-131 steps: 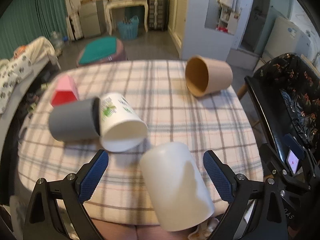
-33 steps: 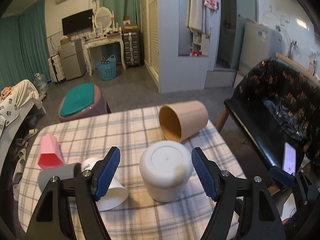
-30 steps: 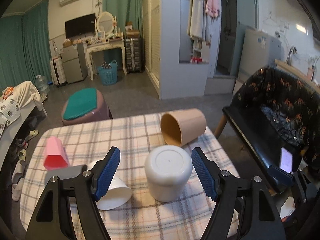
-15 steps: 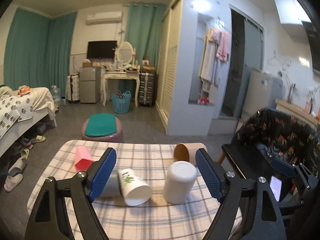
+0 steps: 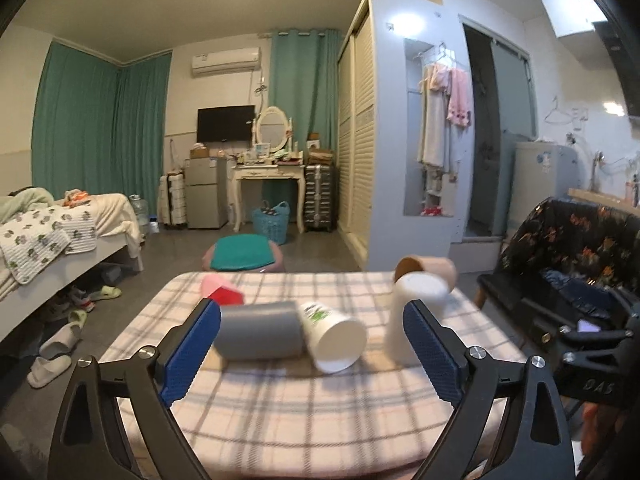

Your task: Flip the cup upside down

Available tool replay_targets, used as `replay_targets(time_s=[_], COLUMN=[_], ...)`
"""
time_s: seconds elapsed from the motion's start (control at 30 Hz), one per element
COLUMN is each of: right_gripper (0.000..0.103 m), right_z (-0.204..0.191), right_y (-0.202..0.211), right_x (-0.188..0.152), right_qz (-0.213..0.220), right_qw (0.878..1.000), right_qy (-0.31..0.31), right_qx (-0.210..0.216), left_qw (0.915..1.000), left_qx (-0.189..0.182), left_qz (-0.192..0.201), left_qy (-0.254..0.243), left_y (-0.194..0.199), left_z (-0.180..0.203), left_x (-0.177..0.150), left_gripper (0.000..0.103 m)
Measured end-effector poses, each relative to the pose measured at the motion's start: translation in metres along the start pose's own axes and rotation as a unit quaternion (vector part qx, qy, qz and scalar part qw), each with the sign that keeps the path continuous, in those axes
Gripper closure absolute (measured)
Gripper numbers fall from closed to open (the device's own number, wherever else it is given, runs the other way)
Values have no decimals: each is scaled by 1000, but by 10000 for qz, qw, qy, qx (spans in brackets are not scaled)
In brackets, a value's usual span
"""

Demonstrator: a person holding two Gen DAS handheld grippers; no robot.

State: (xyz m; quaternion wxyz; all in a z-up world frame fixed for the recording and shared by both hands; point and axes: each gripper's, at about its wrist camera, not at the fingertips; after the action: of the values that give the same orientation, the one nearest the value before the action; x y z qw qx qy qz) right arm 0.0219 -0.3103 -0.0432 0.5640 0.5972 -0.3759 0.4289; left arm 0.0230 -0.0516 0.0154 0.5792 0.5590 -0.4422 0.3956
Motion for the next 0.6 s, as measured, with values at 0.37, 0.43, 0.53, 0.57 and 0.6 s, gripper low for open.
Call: replay_targets(time_s=[0.37, 0.43, 0.53, 0.57, 0.6], right_gripper=[0, 0, 0, 0, 0], right_z=[-8, -9, -10, -11, -11], right_y=[-13, -14, -14, -13, -13], right_x=[-9, -9, -9, -9, -9], right_qz=[-103, -120, -119, -103, -89], right_qw=[9999, 9999, 9999, 9999, 9999], right_qy=[66, 57, 90, 105, 109], right_qx=[50, 63, 77, 81, 88], left_qw=[9997, 9997, 9996, 9997, 9996], left_qx=[119, 93, 37, 32, 31], left_qz=[-74, -95, -139, -139, -145], left_qy=[213, 220, 225, 221, 219], left_y=[-1, -1, -2, -1, -2], left_z=[-15, -14, -15, -15, -15], left_x=[-7, -9, -10, -11, -10], left_gripper=[5, 5, 5, 5, 5])
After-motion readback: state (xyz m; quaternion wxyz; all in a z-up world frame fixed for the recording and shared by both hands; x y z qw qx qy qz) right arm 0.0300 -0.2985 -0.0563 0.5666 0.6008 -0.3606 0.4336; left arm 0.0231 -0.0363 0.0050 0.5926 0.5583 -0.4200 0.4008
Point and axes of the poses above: each gripper's, at about its wrist camera, not at the fingertips, and y roughly against the way its jaws point, z to its right, x to its top, and after that the axes turned 2 degrees about -y, right-handed
